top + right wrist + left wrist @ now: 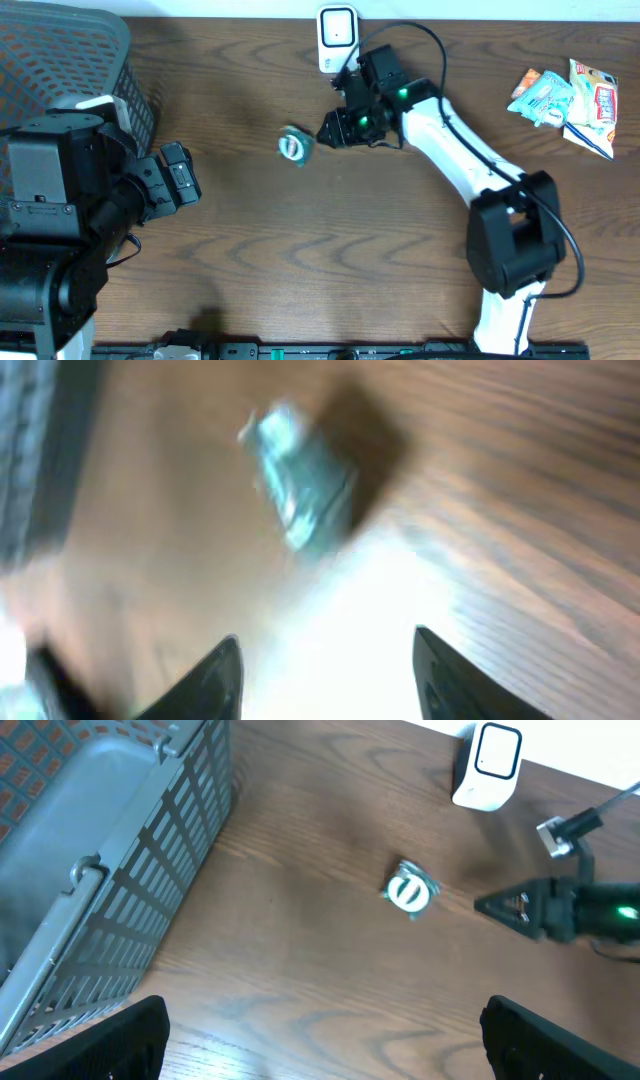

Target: Scan the item barcode

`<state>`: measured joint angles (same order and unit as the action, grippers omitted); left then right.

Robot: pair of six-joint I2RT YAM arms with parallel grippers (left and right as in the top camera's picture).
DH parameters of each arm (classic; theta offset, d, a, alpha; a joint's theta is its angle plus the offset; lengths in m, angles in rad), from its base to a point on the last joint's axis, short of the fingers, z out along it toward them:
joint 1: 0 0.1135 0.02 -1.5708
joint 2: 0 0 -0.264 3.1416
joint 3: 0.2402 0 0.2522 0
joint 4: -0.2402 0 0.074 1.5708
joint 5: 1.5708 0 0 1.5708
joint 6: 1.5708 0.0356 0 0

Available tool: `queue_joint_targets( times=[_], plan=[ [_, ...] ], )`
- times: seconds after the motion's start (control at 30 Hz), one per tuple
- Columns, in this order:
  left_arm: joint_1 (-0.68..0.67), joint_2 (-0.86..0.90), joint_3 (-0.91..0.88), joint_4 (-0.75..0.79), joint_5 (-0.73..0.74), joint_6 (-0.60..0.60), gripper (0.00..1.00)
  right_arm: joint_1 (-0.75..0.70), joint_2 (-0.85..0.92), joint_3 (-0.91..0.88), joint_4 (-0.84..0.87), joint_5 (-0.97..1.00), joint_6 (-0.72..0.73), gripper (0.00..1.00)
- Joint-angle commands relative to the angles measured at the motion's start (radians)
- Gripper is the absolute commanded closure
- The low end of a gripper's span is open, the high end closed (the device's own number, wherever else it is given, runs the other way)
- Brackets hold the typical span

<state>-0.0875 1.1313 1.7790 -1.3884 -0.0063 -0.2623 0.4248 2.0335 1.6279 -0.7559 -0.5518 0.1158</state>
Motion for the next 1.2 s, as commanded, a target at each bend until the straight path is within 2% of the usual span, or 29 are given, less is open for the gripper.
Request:
queue_joint_targets(
  times=[0.0, 0.07, 0.13, 0.27, 0.37, 0.4, 0.47, 0.57, 0.67, 0.73, 0.9, 0.97, 1.17],
  plan=[
    [0.002, -0.002, 0.007, -0.003, -0.005, 0.002, 0.02, -0.009, -0.012, -0.005, -0.082, -0.095, -0.423, 0.45],
    [0.002, -0.002, 0.007, -0.003, -0.005, 0.002, 0.02, -0.012, -0.012, -0.005, -0.1, 0.039, -0.43, 0.43],
    [0.002, -0.002, 0.007, -0.003, -0.006, 0.002, 0.02, -0.012, -0.012, -0.005, -0.093, 0.122, -0.378, 0.4],
    [0.002, -0.002, 0.007, -0.003, -0.006, 0.002, 0.02, -0.004, -0.012, -0.005, -0.024, 0.127, -0.265, 0.28],
    [0.002, -0.002, 0.007, -0.003, -0.005, 0.002, 0.03, 0.013, -0.011, -0.005, 0.091, 0.128, -0.127, 0.24],
    [0.002, -0.002, 0.007, -0.003, -0.005, 0.002, 0.02, 0.025, -0.009, -0.005, 0.154, 0.132, -0.046, 0.08],
    [0.002, -0.002, 0.007, -0.003, -0.006, 0.002, 0.02, 0.047, -0.001, -0.005, 0.227, 0.149, 0.035, 0.01],
    [0.002, -0.002, 0.007, -0.003, -0.005, 0.002, 0.02, 0.111, 0.041, -0.005, 0.347, 0.275, 0.144, 0.01],
    [0.002, -0.002, 0.007, -0.003, -0.005, 0.002, 0.02, 0.163, 0.09, -0.005, 0.437, 0.341, 0.184, 0.08],
    [0.002, -0.002, 0.007, -0.003, -0.005, 0.002, 0.02, 0.189, 0.118, -0.005, 0.49, 0.374, 0.184, 0.08],
    [0.002, -0.002, 0.007, -0.003, -0.006, 0.002, 0.02, 0.244, 0.176, -0.005, 0.549, 0.633, 0.183, 0.07],
    [0.002, -0.002, 0.007, -0.003, -0.006, 0.002, 0.02, 0.258, 0.199, -0.005, 0.562, 0.647, 0.171, 0.1],
    [0.002, -0.002, 0.007, -0.003, -0.005, 0.002, 0.02, 0.312, 0.281, -0.005, 0.61, 0.652, 0.085, 0.09]
  ],
)
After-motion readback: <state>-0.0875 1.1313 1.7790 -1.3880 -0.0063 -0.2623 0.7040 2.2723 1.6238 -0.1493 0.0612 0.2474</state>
